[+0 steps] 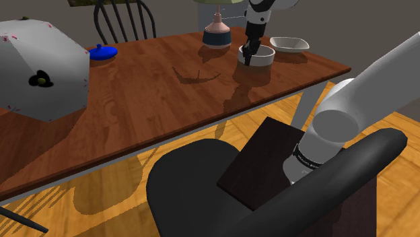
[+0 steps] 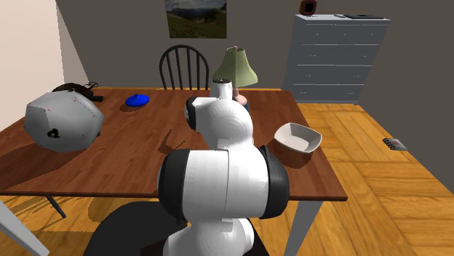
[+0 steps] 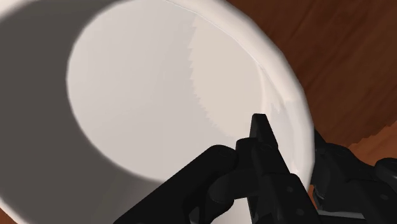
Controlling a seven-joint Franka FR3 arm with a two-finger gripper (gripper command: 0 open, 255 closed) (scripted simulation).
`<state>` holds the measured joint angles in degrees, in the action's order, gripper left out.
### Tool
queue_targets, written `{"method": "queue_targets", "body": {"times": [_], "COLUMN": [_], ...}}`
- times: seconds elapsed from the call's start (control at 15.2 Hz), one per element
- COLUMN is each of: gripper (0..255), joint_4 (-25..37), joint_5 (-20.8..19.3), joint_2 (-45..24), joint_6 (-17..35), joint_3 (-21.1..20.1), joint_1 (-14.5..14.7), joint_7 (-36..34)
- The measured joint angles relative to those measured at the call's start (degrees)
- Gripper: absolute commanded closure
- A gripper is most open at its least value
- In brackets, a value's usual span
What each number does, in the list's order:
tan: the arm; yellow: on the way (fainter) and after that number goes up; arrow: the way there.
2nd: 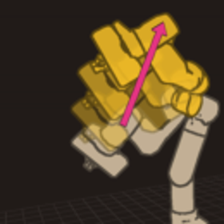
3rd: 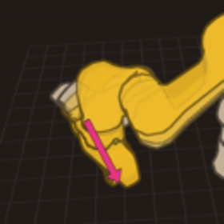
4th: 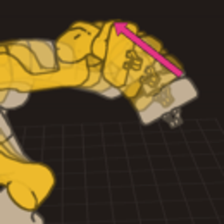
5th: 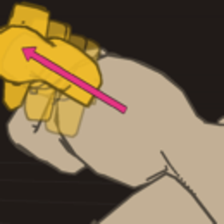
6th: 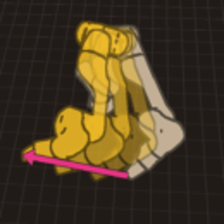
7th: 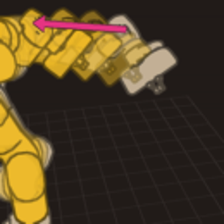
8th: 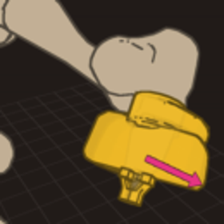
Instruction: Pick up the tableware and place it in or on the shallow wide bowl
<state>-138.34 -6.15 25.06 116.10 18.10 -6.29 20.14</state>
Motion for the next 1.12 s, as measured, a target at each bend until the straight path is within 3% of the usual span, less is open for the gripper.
{"method": "queue_targets", "body": {"times": [1.12], "gripper": [255], "joint_4": [11.3], "joint_5": [0.6], "joint_2": [1.6], "joint_6": [-12.9], "joint_3": [-1.3], "joint_1": [0.4], "joint_7": [-0.4]}}
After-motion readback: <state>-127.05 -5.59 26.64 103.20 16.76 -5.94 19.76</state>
